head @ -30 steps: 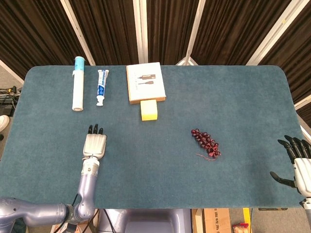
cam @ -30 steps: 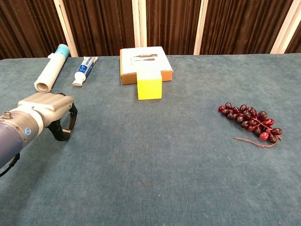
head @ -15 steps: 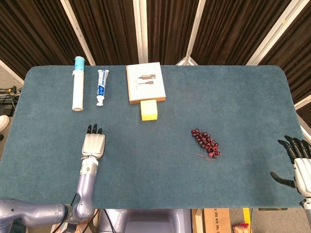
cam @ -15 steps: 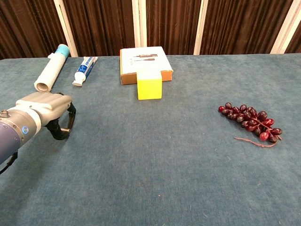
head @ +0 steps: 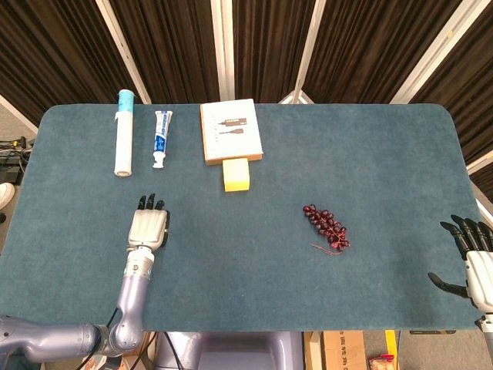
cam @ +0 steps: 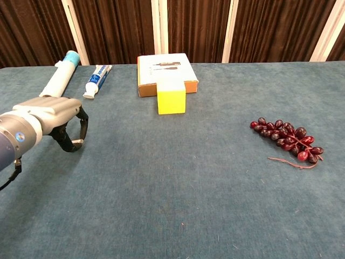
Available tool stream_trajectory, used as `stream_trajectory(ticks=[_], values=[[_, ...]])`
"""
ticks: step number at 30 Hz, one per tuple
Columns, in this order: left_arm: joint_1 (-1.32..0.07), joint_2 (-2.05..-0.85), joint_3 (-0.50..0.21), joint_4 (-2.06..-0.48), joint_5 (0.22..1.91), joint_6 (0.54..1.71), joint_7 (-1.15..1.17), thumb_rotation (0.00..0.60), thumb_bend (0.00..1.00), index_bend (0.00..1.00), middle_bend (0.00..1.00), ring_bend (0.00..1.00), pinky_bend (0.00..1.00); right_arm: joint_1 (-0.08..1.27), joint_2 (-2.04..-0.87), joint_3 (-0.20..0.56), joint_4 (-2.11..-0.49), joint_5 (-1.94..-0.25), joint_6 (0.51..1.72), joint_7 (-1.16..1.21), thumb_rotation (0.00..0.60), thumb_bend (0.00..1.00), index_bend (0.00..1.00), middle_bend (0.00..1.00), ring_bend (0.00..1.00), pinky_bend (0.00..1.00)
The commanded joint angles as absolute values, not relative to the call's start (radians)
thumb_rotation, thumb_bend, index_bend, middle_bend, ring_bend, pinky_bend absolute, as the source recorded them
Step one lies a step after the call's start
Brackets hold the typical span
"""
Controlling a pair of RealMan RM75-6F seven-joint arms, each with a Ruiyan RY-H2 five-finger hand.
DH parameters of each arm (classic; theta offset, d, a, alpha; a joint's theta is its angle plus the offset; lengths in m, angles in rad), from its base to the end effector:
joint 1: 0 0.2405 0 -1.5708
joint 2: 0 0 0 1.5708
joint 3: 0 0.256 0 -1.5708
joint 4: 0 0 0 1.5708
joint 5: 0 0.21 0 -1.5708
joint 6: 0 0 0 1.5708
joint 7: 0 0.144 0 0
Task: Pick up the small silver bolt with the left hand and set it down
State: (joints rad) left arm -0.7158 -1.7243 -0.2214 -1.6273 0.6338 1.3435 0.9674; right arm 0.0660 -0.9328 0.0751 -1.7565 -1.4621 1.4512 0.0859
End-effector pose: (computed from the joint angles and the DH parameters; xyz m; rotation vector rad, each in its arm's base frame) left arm -0.1500 0.3102 -0.0353 -1.5980 -0.9500 -0.5322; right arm -0.3010 -0.1789 0.2045 1.3346 -0.9659 0.9129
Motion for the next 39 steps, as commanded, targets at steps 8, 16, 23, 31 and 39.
stream_trajectory(ticks=[8,16,23,31,39], values=[[-0.671,-1.623,-0.260,-1.698,0.633,1.215,0.768,0.600,0.54,0.57,0.18,0.00,0.00,0.066,-0.935,0.075,-1.758,-1.464,1.451,0.078,0.600,0.15,0.19,0.11,0.06,0.00],[-0.624,-1.533,-0.275,-1.704,0.747,1.026,0.483,0.600,0.54,0.58,0.18,0.00,0.00,0.067,-0.937,0.074,-1.760,-1.465,1.451,0.076,0.600,0.15,0.19,0.11,0.06,0.00],[-0.547,-1.490,-0.280,-1.591,1.065,0.884,0.008,0.600,0.55,0.59,0.18,0.00,0.00,0.070,-0.939,0.073,-1.761,-1.467,1.447,0.077,0.600,0.15,0.19,0.11,0.06,0.00],[-0.515,-1.506,-0.247,-1.434,1.337,0.889,-0.455,0.600,0.55,0.59,0.18,0.00,0.00,0.072,-0.940,0.071,-1.761,-1.469,1.441,0.076,0.600,0.15,0.19,0.11,0.06,0.00],[-0.534,-1.538,-0.188,-1.293,1.461,0.894,-0.743,0.600,0.55,0.59,0.18,0.00,0.00,0.075,-0.942,0.070,-1.761,-1.469,1.436,0.074,0.600,0.15,0.19,0.11,0.06,0.00]])
